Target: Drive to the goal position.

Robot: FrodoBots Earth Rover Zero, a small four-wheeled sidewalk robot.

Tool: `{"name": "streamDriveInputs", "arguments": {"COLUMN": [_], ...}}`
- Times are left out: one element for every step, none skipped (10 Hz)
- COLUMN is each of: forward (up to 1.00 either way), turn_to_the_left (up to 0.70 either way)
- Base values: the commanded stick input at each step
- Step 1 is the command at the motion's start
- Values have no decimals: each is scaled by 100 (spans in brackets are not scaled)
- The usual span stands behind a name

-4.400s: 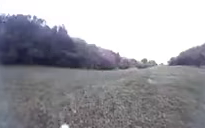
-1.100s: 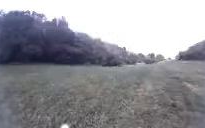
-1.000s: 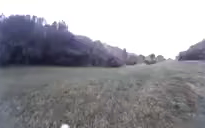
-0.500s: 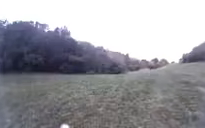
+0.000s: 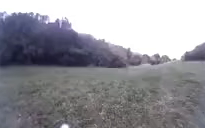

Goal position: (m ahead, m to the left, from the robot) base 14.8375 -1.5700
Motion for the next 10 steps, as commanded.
{"name": "streamDriveInputs", "arguments": {"forward": [70,70,70,70,68,68,68,68,68,68], "turn_to_the_left": [-9,-30,-33,-35,-34,-34,-34,-34,-34,-34]}}
